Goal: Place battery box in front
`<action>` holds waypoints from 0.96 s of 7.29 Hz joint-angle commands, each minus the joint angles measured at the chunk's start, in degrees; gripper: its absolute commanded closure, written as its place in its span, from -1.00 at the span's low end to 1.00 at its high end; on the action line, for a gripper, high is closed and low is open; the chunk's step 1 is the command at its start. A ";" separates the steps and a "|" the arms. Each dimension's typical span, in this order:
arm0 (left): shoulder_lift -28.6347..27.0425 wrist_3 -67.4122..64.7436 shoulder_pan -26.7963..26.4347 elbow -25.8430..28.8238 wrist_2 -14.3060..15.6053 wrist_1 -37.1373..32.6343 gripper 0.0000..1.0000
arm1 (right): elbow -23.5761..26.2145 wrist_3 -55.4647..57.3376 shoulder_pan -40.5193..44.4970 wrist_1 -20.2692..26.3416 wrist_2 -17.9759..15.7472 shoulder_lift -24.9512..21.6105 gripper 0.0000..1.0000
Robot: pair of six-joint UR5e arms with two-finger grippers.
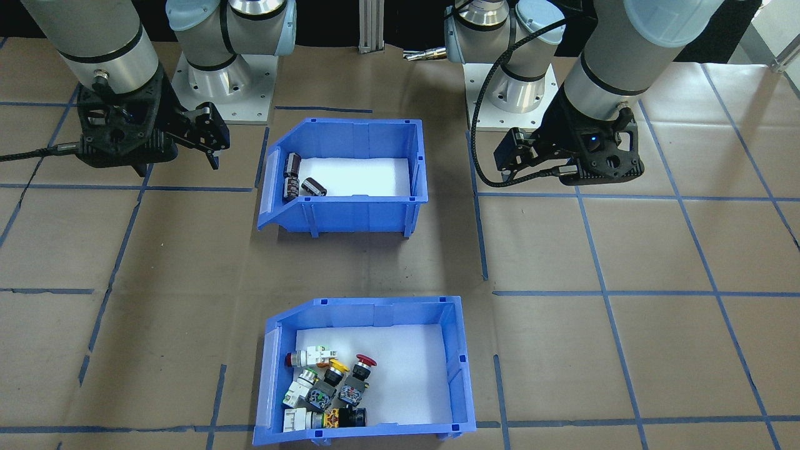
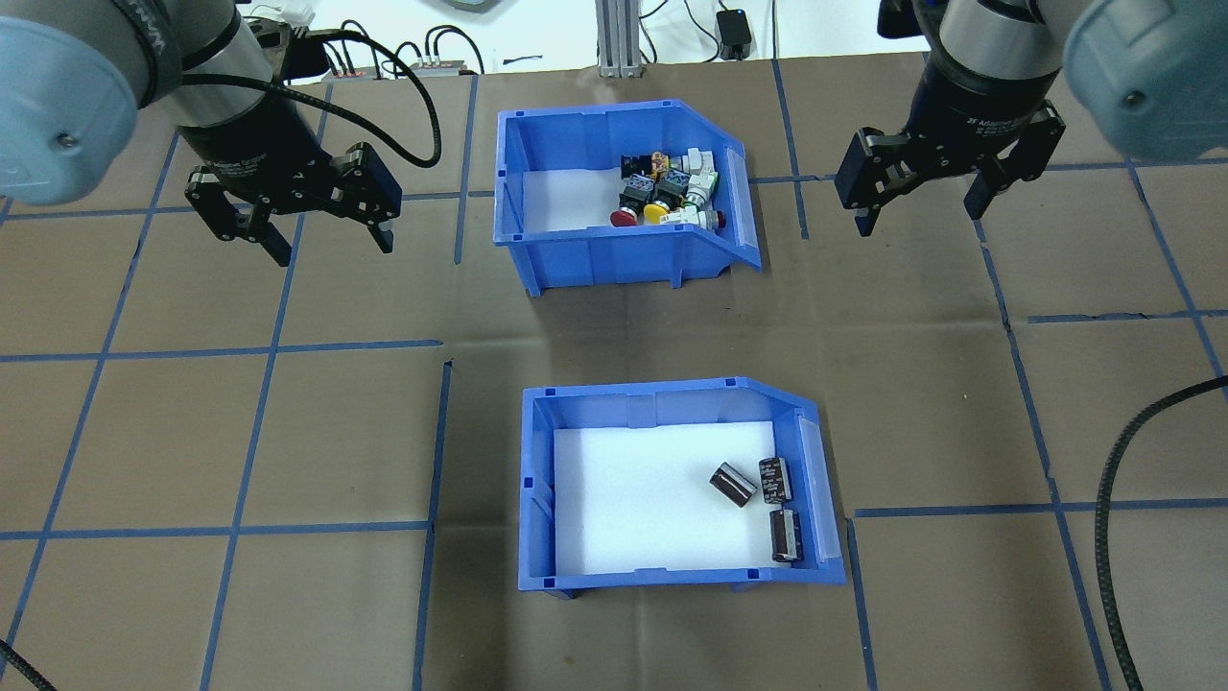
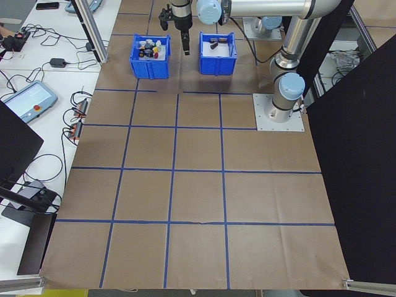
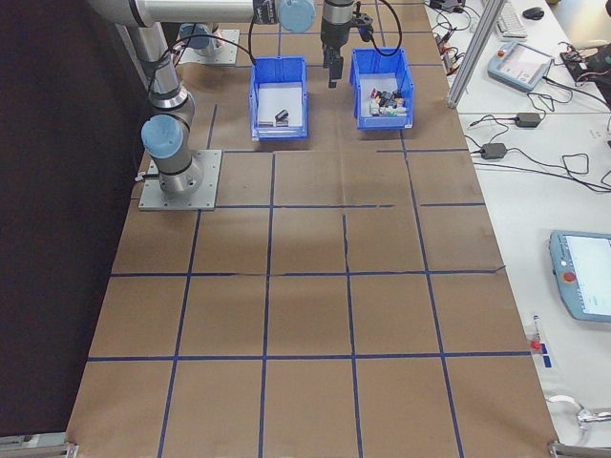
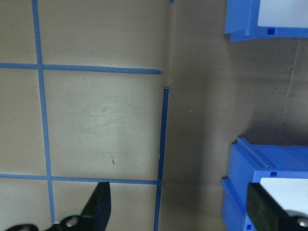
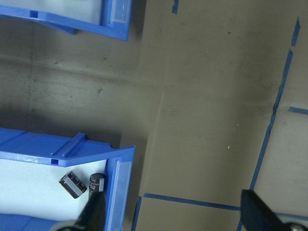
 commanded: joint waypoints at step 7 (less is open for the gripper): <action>1.97 -32.37 -6.51 -2.73 -5.90 -1.13 -0.99 | -25.04 -43.40 11.58 -0.18 0.00 22.22 -1.00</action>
